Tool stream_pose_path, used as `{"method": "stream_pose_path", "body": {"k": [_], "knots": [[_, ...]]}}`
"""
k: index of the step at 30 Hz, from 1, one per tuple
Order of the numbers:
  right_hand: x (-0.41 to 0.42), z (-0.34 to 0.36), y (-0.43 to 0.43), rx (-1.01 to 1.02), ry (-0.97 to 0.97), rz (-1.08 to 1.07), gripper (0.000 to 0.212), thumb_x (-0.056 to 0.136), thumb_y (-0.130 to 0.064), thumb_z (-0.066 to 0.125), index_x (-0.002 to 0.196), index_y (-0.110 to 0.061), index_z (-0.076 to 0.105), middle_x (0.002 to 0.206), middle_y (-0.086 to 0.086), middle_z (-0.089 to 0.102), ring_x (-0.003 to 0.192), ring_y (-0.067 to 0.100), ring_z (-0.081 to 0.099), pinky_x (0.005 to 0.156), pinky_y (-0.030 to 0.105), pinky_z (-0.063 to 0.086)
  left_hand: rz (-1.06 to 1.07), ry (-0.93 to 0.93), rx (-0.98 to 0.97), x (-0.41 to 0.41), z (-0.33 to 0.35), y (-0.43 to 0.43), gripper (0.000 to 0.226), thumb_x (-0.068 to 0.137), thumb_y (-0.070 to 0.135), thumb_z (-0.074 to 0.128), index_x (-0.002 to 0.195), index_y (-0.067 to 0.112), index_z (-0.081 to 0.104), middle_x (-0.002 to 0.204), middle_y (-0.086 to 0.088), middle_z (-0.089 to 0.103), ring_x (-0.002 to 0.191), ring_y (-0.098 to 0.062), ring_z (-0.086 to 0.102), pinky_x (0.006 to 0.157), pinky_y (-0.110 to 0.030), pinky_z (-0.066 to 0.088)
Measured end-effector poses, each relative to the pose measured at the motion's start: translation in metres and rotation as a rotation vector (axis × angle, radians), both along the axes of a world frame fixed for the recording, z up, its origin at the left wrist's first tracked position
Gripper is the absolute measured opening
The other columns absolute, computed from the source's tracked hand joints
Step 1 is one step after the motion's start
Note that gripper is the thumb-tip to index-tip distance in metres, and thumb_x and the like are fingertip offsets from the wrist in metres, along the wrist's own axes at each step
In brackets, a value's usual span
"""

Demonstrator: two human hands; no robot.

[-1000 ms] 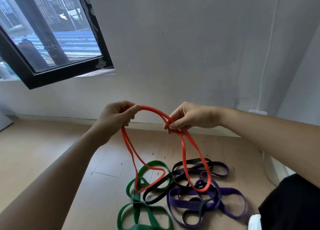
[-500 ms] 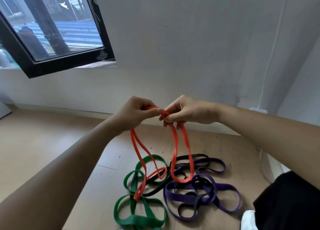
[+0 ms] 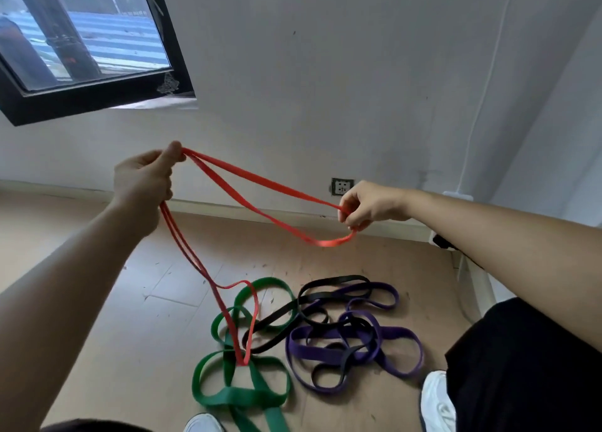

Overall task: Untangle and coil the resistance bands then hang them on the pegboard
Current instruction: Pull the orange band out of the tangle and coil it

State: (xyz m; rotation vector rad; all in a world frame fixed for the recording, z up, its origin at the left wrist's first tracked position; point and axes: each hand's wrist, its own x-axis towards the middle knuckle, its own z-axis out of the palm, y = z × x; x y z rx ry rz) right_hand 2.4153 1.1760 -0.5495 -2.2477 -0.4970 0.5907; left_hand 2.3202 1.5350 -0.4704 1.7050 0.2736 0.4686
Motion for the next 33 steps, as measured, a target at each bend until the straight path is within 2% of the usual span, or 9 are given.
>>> {"method": "stream_pose_path", "body": {"k": [3, 6, 9, 13, 18, 24, 27, 30, 33], "knots": [[0.005, -0.006, -0.007, -0.108, -0.059, -0.035, 0.017, 0.081, 0.009, 0.067, 0.086, -0.006, 0.073, 0.078, 0.008, 0.067, 0.072, 0.019, 0.065, 0.070, 0.034, 0.058, 0.038, 0.012, -0.034, 0.001, -0.007, 0.006, 0.035, 0.092, 0.047, 0.066, 0.106, 0.016, 0.073, 0.073, 0.005, 0.043, 0.061, -0.010, 0.038, 0.061, -0.024, 0.040], [0.009, -0.005, -0.012, -0.183, -0.245, -0.127, 0.020, 0.076, 0.008, 0.066, 0.083, -0.009, 0.073, 0.073, 0.001, 0.066, 0.068, 0.017, 0.062, 0.061, 0.025, 0.050, 0.072, 0.016, -0.071, 0.004, -0.011, 0.012, 0.036, 0.093, 0.048, 0.065, 0.107, 0.016, 0.073, 0.074, 0.005, 0.042, 0.060, -0.010, 0.036, 0.061, -0.025, 0.039], [0.017, -0.006, -0.019, -0.127, -0.327, -0.258, 0.024, 0.074, 0.010, 0.068, 0.089, -0.007, 0.074, 0.077, 0.002, 0.068, 0.069, 0.017, 0.063, 0.060, 0.022, 0.052, 0.091, 0.019, -0.089, 0.007, -0.017, 0.016, 0.036, 0.093, 0.048, 0.064, 0.108, 0.016, 0.072, 0.077, 0.004, 0.043, 0.061, -0.010, 0.036, 0.062, -0.026, 0.039], [0.024, -0.005, -0.027, 0.299, -0.100, -0.477, 0.020, 0.078, 0.016, 0.074, 0.092, 0.003, 0.069, 0.085, 0.017, 0.068, 0.076, 0.029, 0.069, 0.069, 0.033, 0.063, 0.112, 0.048, -0.108, 0.012, -0.026, 0.025, 0.037, 0.092, 0.048, 0.065, 0.108, 0.016, 0.072, 0.078, 0.005, 0.042, 0.062, -0.011, 0.037, 0.062, -0.026, 0.040], [0.025, 0.005, -0.028, 0.640, 0.269, -0.531, 0.023, 0.088, -0.002, 0.072, 0.111, 0.001, 0.068, 0.092, 0.013, 0.074, 0.081, 0.023, 0.073, 0.071, 0.033, 0.061, 0.131, 0.096, -0.118, 0.015, -0.036, 0.033, 0.032, 0.092, 0.047, 0.067, 0.101, 0.017, 0.073, 0.082, 0.002, 0.046, 0.064, -0.012, 0.039, 0.063, -0.028, 0.042], [0.025, 0.008, -0.021, 0.671, 0.420, -0.445, 0.008, 0.094, -0.020, 0.066, 0.098, -0.015, 0.072, 0.090, -0.002, 0.076, 0.088, 0.015, 0.071, 0.089, 0.039, 0.052, 0.101, 0.142, -0.138, 0.022, -0.044, 0.031, 0.033, 0.092, 0.045, 0.068, 0.102, 0.014, 0.073, 0.080, 0.003, 0.044, 0.058, -0.010, 0.036, 0.058, -0.026, 0.040], [0.023, 0.011, -0.017, 0.668, 0.469, -0.393, 0.013, 0.099, -0.026, 0.059, 0.096, -0.020, 0.070, 0.087, -0.006, 0.072, 0.091, 0.014, 0.066, 0.092, 0.040, 0.048, 0.112, 0.161, -0.122, 0.025, -0.049, 0.031, 0.033, 0.092, 0.045, 0.069, 0.102, 0.014, 0.074, 0.083, 0.002, 0.047, 0.060, -0.011, 0.037, 0.058, -0.027, 0.041], [0.021, 0.014, -0.012, 0.666, 0.519, -0.410, 0.023, 0.103, -0.033, 0.052, 0.086, -0.021, 0.063, 0.078, -0.005, 0.062, 0.084, 0.016, 0.061, 0.097, 0.045, 0.044, 0.118, 0.165, -0.132, 0.026, -0.053, 0.029, 0.030, 0.093, 0.043, 0.068, 0.097, 0.013, 0.073, 0.074, 0.001, 0.043, 0.054, -0.012, 0.034, 0.053, -0.027, 0.037], [0.021, 0.015, -0.011, 0.640, 0.495, -0.455, 0.021, 0.099, -0.028, 0.062, 0.080, -0.020, 0.058, 0.076, -0.001, 0.053, 0.077, 0.015, 0.055, 0.097, 0.049, 0.048, 0.135, 0.169, -0.135, 0.025, -0.054, 0.029, 0.029, 0.094, 0.042, 0.068, 0.094, 0.013, 0.072, 0.067, 0.002, 0.038, 0.050, -0.011, 0.033, 0.050, -0.026, 0.035]]}}
